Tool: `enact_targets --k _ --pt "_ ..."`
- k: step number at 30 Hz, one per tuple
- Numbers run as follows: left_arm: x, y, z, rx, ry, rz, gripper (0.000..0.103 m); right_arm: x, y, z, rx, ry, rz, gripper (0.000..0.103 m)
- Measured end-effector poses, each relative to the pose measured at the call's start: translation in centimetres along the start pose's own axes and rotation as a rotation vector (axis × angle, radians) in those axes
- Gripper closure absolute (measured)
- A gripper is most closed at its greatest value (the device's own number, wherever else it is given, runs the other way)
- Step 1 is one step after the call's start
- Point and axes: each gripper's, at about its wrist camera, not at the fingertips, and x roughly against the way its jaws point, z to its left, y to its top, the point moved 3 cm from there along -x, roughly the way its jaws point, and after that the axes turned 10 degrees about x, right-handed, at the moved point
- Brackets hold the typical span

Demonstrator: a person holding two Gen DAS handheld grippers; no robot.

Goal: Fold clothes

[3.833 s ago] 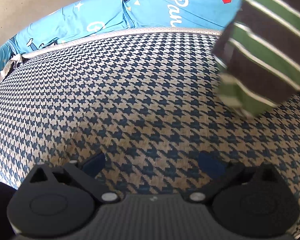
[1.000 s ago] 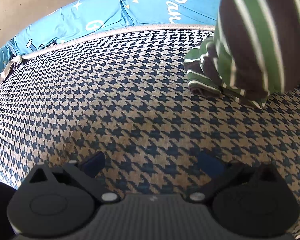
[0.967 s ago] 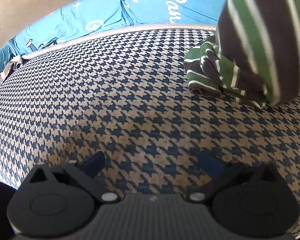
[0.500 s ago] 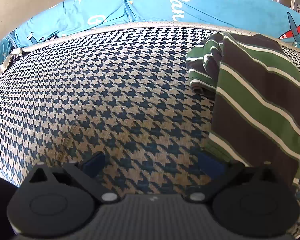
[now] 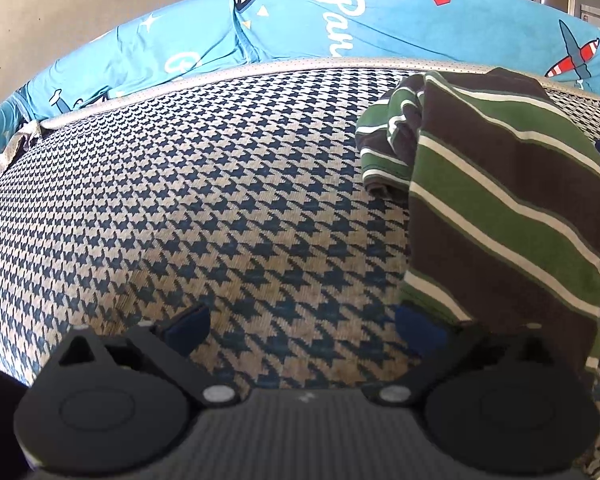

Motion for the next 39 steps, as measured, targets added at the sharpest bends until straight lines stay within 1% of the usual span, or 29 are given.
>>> enact_targets --k 4,8,18,23,25,31,34,36,39 --pt "-0.3 0.3 -0.8 -0.014 -0.011 -0.012 0.0 0.0 0.0 0.1 -0.006 -0.006 0.003 0.0" --pt "-1.1 1.2 -1.2 -0.019 -0.039 -0.006 0.0 0.0 0.2 0.2 -0.021 -0.022 0.012 0.0" --pt "-1.9 2.6 -3.2 -0.043 -0.055 -0.011 0.0 -0.1 0.5 0.7 -0.06 -0.063 0.033 0.0" --pt "-2.1 2.9 -4.3 -0.055 -0.062 -0.023 0.0 1.0 0.2 1.9 -0.123 -0.148 0.075 0.0" --pt "-2.3 3.2 -4.8 -0.056 -0.07 -0.029 0.0 1.6 0.0 2.2 -0.143 -0.158 0.094 0.0" --pt "-2.7 4.6 -5.8 -0.053 -0.099 -0.054 0.0 3.7 -0.2 3.1 -0.145 -0.124 0.182 0.0" --pt "-2.9 5.5 -6.2 -0.055 -0.104 -0.069 0.0 5.4 -0.6 4.5 -0.092 -0.087 0.207 0.0" --pt "-3.2 6.2 -6.4 -0.05 -0.106 -0.07 0.0 6.4 -0.8 5.9 -0.034 -0.055 0.22 0.0" --pt "-3.5 6.7 -6.9 -0.038 -0.115 -0.066 0.0 7.9 -1.1 8.7 0.052 -0.001 0.198 0.0"
